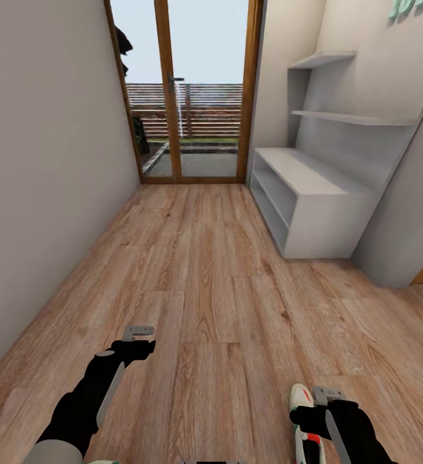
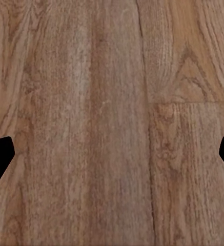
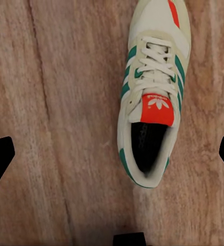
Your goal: Pick up the two gym shoes and the two sandals from the corridor floor and place them onto the hallstand (shoe rack) in the corridor, making sure they are on the rack and not on the floor. Arrange them so the two gym shoes are next to each other and the two sandals are next to each other.
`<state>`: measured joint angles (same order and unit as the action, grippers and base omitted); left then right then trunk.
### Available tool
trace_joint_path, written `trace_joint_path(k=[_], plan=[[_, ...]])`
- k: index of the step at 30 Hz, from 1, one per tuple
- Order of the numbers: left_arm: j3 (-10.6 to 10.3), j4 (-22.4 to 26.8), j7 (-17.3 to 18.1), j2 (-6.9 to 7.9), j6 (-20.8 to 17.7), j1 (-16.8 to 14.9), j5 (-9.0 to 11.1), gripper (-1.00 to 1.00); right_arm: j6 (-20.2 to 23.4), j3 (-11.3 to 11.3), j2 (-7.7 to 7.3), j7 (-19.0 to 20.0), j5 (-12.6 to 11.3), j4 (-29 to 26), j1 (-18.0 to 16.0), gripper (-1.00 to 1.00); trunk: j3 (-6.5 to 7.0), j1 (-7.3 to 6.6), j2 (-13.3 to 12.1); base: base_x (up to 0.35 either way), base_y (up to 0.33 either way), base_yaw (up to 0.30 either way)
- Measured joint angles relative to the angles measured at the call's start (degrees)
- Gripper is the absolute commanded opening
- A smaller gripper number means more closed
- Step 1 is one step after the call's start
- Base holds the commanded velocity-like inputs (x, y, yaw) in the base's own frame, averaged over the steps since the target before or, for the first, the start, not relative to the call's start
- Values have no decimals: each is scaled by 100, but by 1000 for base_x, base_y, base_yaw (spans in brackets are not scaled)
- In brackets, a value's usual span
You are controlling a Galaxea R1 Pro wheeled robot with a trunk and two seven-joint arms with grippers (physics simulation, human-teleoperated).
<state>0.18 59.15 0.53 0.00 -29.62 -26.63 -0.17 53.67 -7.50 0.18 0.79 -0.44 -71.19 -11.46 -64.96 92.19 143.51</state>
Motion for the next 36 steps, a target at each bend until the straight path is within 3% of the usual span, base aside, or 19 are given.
trace_joint_path(k=[14,36], plan=[[0,0,-15,0,-2,0,0,100,0,-6,0,4,0,0,1,100,-265,31,16,1,2,0],[0,0,-23,0,0,0,0,100,-2,-6,-2,0,0,0,-2,100,-266,31,16,0,0,0]])
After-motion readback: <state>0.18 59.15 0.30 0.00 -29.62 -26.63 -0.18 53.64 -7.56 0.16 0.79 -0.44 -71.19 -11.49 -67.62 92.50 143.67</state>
